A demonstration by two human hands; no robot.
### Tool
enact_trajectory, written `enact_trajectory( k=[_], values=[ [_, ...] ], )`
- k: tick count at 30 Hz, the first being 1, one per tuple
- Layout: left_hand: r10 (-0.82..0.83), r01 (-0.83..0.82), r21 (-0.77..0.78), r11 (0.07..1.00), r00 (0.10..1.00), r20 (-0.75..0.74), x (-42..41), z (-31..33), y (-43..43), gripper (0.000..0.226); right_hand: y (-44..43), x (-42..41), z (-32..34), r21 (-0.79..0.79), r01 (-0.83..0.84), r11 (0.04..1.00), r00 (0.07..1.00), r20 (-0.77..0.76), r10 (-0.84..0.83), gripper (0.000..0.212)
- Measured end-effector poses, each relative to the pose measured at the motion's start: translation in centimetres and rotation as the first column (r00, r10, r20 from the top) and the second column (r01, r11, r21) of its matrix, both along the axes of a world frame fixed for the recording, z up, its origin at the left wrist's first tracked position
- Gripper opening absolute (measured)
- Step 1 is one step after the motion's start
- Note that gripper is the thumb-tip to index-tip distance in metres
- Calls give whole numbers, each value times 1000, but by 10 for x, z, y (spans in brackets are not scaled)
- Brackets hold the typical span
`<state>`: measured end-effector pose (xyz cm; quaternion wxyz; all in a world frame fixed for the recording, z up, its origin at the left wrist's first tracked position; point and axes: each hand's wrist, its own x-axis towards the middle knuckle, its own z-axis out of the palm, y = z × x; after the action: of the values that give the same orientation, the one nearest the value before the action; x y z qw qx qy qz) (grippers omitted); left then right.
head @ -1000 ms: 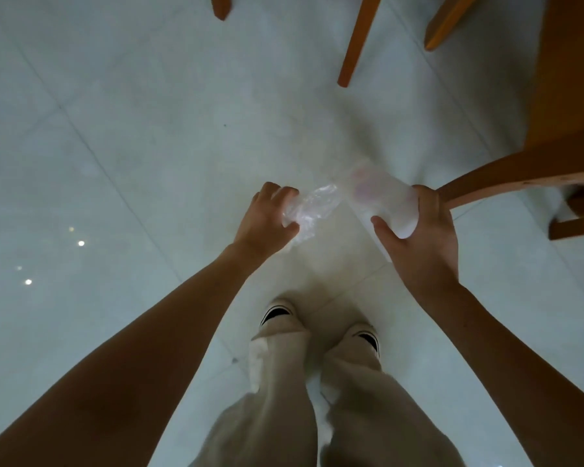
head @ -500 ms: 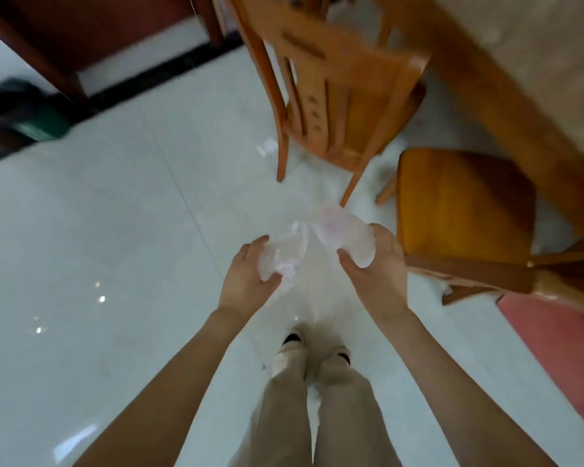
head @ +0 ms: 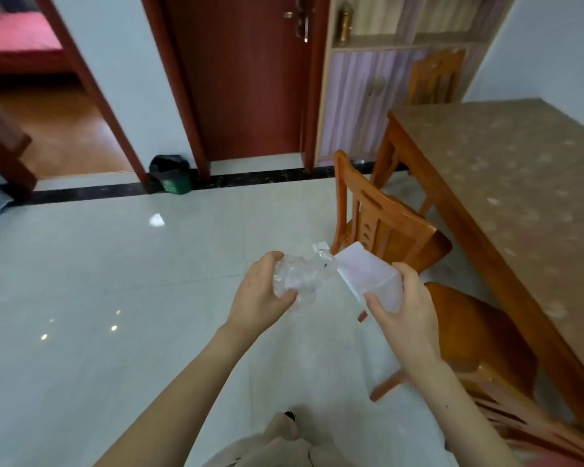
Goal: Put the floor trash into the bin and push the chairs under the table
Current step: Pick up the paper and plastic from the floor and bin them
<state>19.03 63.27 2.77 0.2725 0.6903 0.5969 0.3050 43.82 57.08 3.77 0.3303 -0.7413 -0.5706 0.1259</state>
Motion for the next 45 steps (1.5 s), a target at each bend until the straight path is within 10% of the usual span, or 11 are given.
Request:
enact_trajectory(
  k=[24, 45],
  values=[
    [534, -532, -113, 839, 845, -23, -251, -52, -98, 56, 49, -259, -51, -130, -544, 829, 835, -187, 518, 56],
    [598, -604, -136, 785, 797, -84, -488, -72, 136, 55, 306, -484, -68, -188, -538, 822, 843, -153, 516, 61]
  ],
)
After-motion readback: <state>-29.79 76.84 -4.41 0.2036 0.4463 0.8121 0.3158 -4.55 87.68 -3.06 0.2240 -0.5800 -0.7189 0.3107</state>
